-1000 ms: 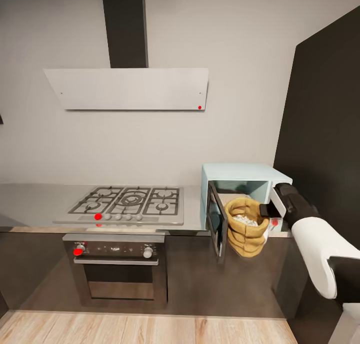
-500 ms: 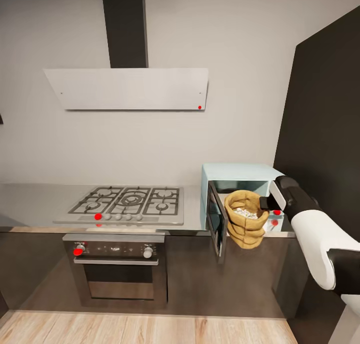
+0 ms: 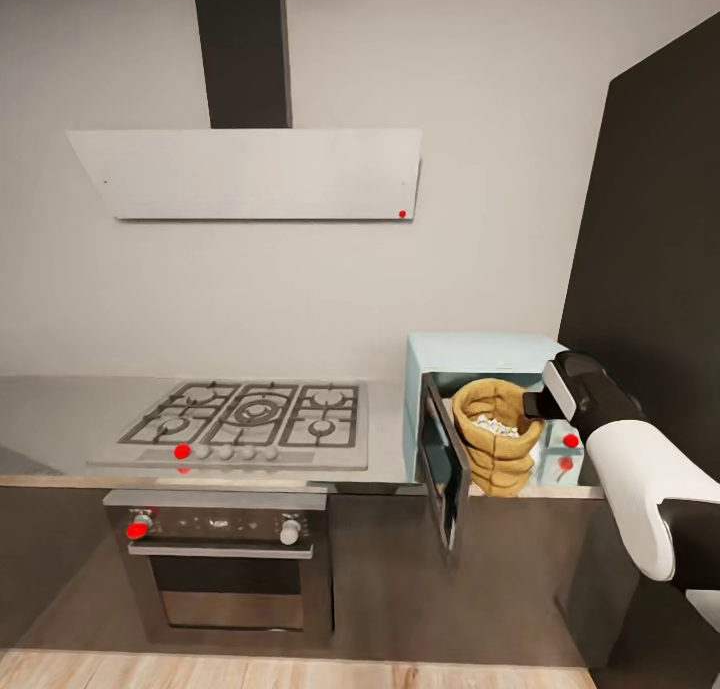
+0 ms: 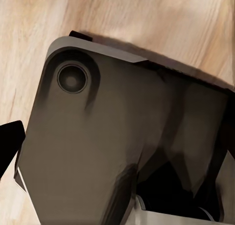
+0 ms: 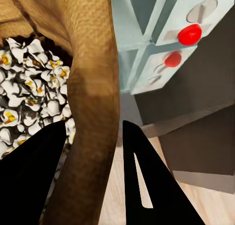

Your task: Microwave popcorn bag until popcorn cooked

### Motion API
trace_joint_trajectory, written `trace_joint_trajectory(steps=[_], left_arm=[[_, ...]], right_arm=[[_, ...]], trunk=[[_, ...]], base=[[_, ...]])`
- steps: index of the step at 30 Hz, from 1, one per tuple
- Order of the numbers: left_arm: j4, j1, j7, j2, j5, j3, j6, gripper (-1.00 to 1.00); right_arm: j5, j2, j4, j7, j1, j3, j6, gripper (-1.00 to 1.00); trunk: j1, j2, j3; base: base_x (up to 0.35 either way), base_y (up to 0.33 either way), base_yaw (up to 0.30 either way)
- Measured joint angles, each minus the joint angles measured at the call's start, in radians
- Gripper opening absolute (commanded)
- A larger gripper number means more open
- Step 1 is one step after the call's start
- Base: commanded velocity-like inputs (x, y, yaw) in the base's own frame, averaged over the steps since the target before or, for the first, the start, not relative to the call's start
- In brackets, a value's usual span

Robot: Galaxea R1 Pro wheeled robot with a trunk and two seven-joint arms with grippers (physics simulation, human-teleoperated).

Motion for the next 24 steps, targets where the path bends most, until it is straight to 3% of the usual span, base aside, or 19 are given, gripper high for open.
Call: trace_joint_trajectory(steps=[6,16,24], left_arm=[[0.0,0.0,0.0,0.0,0.0,0.0,0.0,1.0],[-0.001,0.0,-0.001,0.0,0.001,0.0,0.0,1.0],[0.0,0.0,-0.001,0.0,0.0,-0.001,0.0,1.0]], right_arm=[[0.001,-0.001,0.0,-0.002,0.0,0.001,0.0,-1.0],[0.001,-0.002,0.003,-0.001,0.001,0.001,0.0,-1.0],[0.006,-0.001,0.006,-0.002,0.001,0.001,0.0,-1.0]], trunk=[[0.0,0.0,0.0],[0.0,0.0,0.0],[0.0,0.0,0.0]], base=[[0.208,0.0,0.0],[0.017,0.0,0.0],[0.257,0.0,0.0]])
